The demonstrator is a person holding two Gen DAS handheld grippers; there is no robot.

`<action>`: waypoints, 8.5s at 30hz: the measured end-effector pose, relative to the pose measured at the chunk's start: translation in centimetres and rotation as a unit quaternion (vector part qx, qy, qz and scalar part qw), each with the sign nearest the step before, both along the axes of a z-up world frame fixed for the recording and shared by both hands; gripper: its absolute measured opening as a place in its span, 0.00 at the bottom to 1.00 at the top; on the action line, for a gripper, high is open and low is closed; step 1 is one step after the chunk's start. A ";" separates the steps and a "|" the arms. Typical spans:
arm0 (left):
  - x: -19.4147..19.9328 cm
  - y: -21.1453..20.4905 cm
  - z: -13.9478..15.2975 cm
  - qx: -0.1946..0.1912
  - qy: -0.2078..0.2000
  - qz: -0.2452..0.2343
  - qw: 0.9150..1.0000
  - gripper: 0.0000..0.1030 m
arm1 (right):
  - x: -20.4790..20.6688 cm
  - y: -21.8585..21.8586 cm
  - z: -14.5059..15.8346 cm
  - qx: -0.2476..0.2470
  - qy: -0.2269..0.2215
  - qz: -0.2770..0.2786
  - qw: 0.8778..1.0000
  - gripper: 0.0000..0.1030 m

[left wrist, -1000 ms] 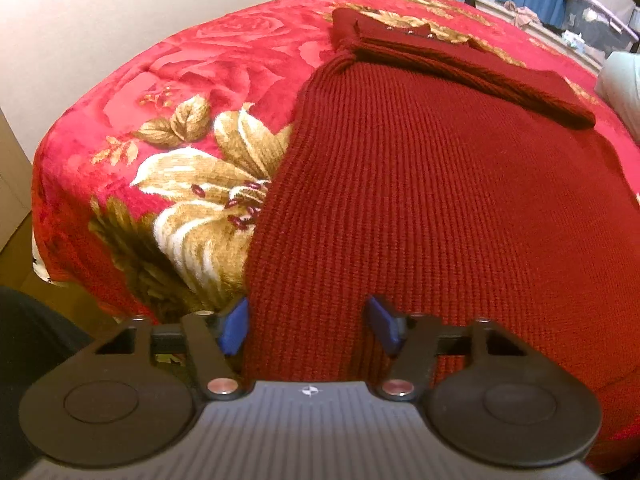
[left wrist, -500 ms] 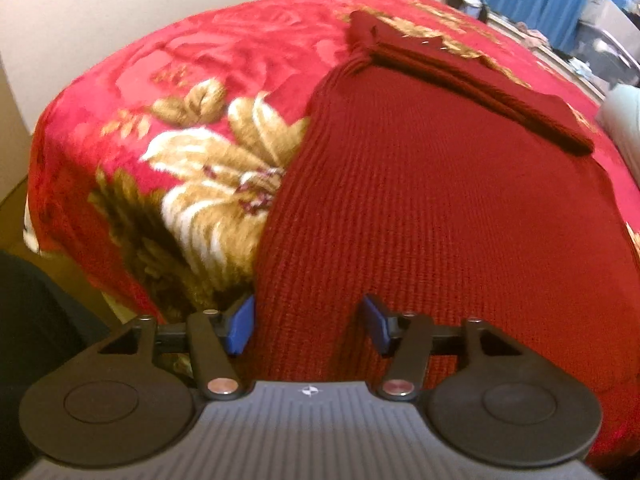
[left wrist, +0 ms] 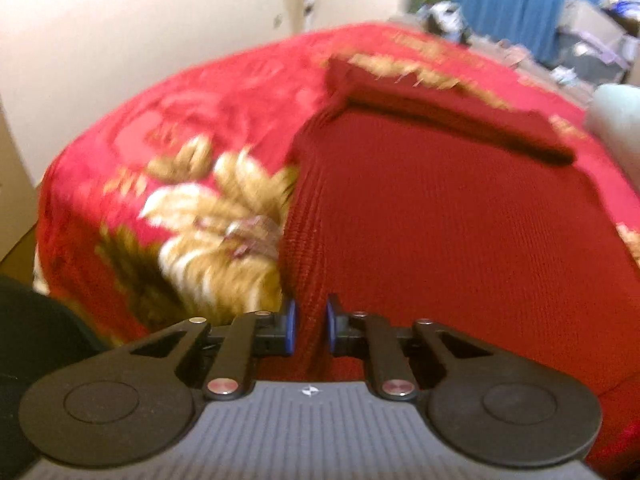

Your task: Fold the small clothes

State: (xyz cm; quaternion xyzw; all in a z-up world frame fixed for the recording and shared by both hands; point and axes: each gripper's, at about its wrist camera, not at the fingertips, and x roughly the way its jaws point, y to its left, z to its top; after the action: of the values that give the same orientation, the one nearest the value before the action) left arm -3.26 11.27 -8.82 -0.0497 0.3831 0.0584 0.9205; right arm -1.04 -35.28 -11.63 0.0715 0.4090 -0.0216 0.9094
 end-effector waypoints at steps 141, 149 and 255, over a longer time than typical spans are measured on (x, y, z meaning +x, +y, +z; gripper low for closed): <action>17.8 6.2 3.7 -0.009 -0.092 -0.039 0.995 0.33 | 14.2 -4.3 3.9 0.091 -0.092 -0.030 0.991 0.31; 12.4 -4.4 3.0 0.034 -0.045 -0.178 0.982 0.41 | 8.6 -1.0 5.6 0.050 -0.053 0.033 0.997 0.39; 9.8 -6.8 7.6 -0.055 -0.010 0.046 0.997 0.16 | 7.4 0.7 8.4 0.024 -0.080 -0.015 0.996 0.46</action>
State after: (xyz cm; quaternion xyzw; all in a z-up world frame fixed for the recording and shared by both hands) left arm 6.51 4.50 -1.18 -0.1183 0.3740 0.0788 0.9165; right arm 6.34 -34.58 -3.19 0.1008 0.3345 -0.0200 0.9368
